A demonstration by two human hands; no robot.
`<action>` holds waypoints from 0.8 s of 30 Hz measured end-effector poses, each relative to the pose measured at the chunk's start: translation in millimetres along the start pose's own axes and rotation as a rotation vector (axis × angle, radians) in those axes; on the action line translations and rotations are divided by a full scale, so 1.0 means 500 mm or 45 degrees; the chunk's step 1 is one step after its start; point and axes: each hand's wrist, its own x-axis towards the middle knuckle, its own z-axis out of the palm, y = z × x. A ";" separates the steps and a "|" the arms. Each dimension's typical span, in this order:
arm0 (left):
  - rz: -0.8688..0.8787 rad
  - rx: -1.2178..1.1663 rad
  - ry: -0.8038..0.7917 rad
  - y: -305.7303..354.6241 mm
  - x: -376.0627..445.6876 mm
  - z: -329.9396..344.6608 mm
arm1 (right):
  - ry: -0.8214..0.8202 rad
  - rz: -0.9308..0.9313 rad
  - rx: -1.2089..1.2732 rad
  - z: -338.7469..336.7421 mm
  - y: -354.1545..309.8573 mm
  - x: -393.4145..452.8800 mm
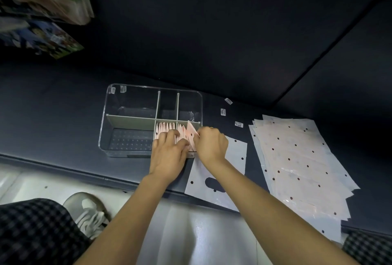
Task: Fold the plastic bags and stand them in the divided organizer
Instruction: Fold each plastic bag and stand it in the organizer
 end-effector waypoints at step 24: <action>0.328 0.185 -0.682 0.075 -0.176 0.088 | -0.296 -0.674 -0.144 0.080 0.385 -0.257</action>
